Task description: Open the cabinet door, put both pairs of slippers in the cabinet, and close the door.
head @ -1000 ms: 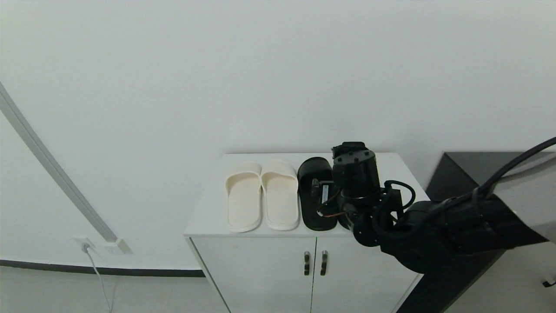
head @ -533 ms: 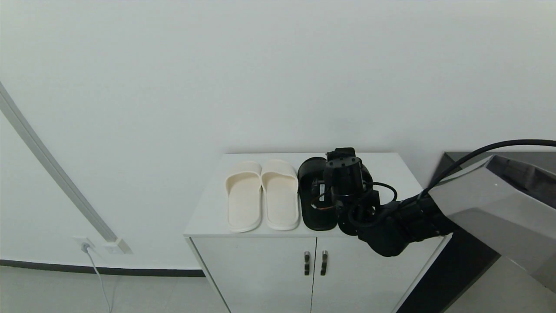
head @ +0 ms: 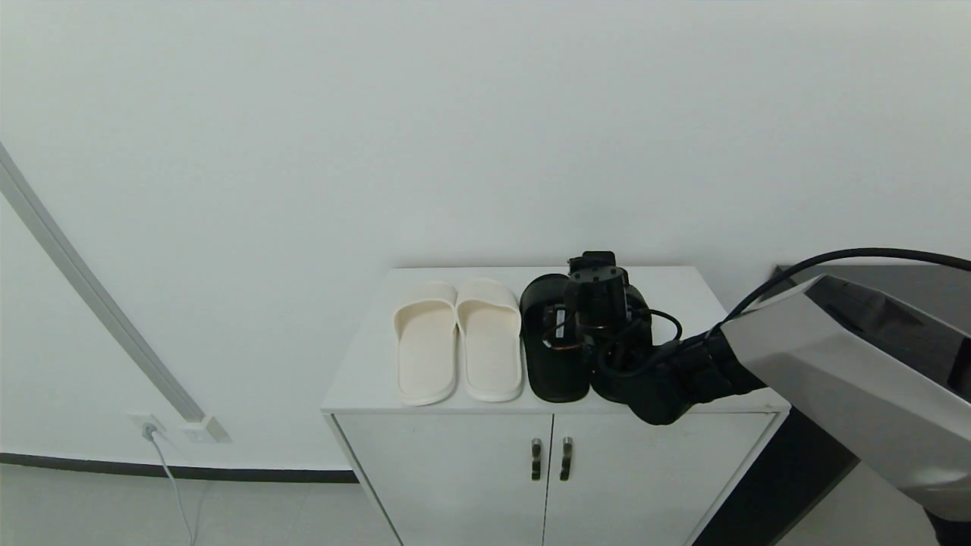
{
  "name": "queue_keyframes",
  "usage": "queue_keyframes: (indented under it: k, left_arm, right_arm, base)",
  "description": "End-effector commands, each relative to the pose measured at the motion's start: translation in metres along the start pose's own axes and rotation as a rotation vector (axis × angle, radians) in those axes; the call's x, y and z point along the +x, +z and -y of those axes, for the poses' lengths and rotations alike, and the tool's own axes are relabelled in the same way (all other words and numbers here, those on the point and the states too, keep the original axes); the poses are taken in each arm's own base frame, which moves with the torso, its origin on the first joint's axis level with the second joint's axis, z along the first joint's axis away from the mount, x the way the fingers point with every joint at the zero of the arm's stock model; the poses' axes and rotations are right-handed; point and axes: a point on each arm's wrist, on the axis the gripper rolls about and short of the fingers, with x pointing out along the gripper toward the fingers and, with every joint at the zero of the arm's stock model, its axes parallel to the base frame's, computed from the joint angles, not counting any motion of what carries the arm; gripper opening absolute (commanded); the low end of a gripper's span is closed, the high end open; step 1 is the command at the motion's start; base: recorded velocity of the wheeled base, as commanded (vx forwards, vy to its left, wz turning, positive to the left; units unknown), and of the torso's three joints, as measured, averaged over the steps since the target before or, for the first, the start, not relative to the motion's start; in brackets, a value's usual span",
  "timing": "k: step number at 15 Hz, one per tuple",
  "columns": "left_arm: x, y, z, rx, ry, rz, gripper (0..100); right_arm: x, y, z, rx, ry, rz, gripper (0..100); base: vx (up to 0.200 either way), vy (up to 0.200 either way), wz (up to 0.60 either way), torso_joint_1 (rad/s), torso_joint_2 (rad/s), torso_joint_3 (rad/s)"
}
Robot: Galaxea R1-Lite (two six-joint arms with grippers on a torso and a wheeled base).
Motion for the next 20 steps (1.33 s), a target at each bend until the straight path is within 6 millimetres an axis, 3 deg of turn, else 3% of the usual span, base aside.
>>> queue_keyframes:
  k: [1, 2, 9, 12, 15, 18, 20]
  left_arm:
    - [0.000, 0.000, 0.000, -0.004, 0.001, -0.001, 0]
    - [0.000, 0.000, 0.000, -0.008, 0.001, -0.001, 0]
    - [0.000, 0.000, 0.000, -0.014, 0.001, -0.001, 0]
    - [0.000, 0.000, 0.000, -0.014, 0.001, 0.000, 0]
    - [0.000, 0.000, 0.000, -0.014, 0.001, -0.001, 0]
    - [0.000, 0.000, 0.000, -0.014, 0.001, -0.001, 0]
    - [0.000, 0.000, 0.000, -0.014, 0.001, -0.001, 0]
  right_arm:
    - [0.002, 0.002, 0.002, 0.006, -0.007, 0.007, 100]
    - [0.003, 0.003, 0.003, 0.007, 0.000, 0.006, 0]
    - [-0.003, 0.015, 0.005, 0.023, 0.005, 0.026, 0]
    - [-0.018, 0.025, 0.007, 0.023, 0.024, 0.027, 0]
    - [-0.072, 0.051, 0.025, 0.012, 0.232, -0.006, 0]
    - [-0.136, 0.066, 0.065, -0.030, 0.425, -0.036, 0]
    - [-0.172, 0.067, 0.089, -0.036, 0.537, -0.055, 0]
  base:
    - [0.000, 0.000, 0.00, 0.000, 0.00, 0.000]
    - [0.000, 0.000, 0.00, 0.000, 0.00, 0.000]
    - [0.000, 0.000, 0.00, 0.000, 0.00, 0.000]
    - [0.000, 0.000, 0.00, 0.000, 0.00, 0.000]
    - [0.000, 0.000, 0.00, 0.000, 0.00, 0.000]
    - [0.000, 0.000, 0.00, 0.000, 0.00, 0.000]
    - [0.000, 0.000, 0.00, 0.000, 0.00, 0.000]
